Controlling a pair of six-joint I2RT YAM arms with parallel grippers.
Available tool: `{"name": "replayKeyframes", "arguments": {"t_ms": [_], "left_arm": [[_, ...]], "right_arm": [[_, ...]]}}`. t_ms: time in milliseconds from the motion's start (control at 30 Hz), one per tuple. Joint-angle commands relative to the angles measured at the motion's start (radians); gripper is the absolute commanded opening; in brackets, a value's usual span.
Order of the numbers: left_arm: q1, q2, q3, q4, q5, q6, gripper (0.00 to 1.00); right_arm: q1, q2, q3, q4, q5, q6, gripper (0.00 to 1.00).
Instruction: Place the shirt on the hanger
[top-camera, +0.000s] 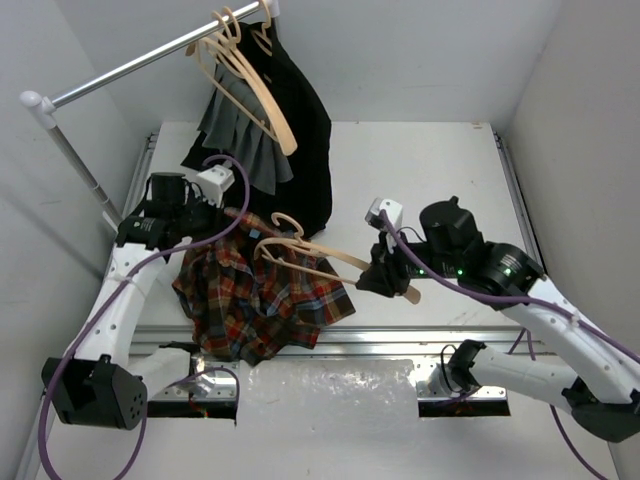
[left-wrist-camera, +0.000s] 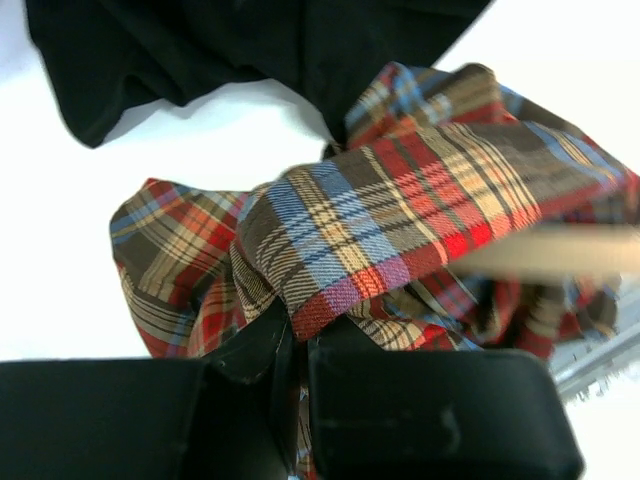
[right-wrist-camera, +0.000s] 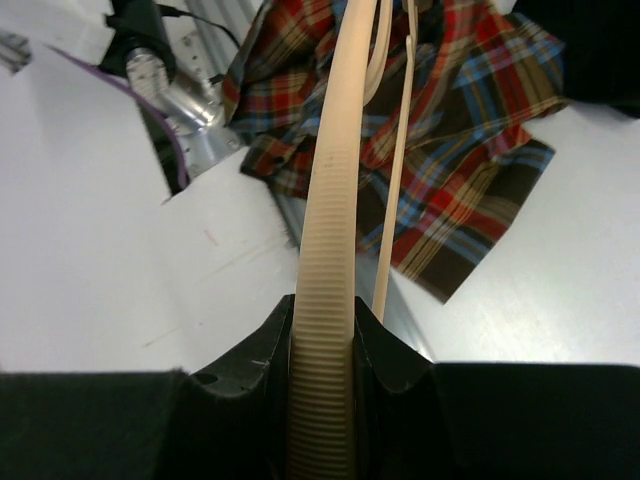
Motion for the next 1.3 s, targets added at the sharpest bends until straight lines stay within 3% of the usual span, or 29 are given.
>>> {"name": "replayKeyframes", "arguments": {"t_ms": [0, 267, 633, 733, 833, 933, 1033, 1133, 1267], "left_arm": [[0.006, -0.063, 0.044, -0.062, 0.092, 0.066, 0.00], [0.005, -0.065, 0.119, -0.105, 0.245, 0.083, 0.00], [0.005, -0.013, 0.510, -0.242, 0.606, 0.168, 0.00], [0.003, 0.070, 0.690, -0.309, 0.689, 0.183, 0.00], [0.003, 0.240, 1.050, -0.424, 0.741, 0.204, 0.00], [0.003, 0.320, 1.235, -0.504, 0.788, 0.201, 0.00], [0.003, 0.294, 1.182, -0.481, 0.799, 0.204, 0.00], [0.002, 0.244, 0.919, -0.496, 0.784, 0.279, 0.01], [-0.020, 0.219, 0.782, -0.599, 0.758, 0.364, 0.06]], "right_arm": [[0.001, 0.014, -0.005, 0.187, 0.029, -0.058, 0.00], [0.000, 0.129, -0.071, 0.351, -0.201, -0.072, 0.00], [-0.055, 0.293, 0.093, 0.400, -0.442, -0.126, 0.00], [-0.055, 0.327, 0.173, 0.422, -0.468, -0.127, 0.00], [-0.055, 0.347, 0.246, 0.454, -0.477, -0.118, 0.00], [-0.055, 0.329, 0.290, 0.477, -0.467, -0.121, 0.00], [-0.055, 0.295, 0.277, 0.482, -0.454, -0.122, 0.00], [-0.055, 0.254, 0.198, 0.502, -0.419, -0.106, 0.00], [-0.055, 0.194, 0.020, 0.590, -0.332, -0.066, 0.00]]}}
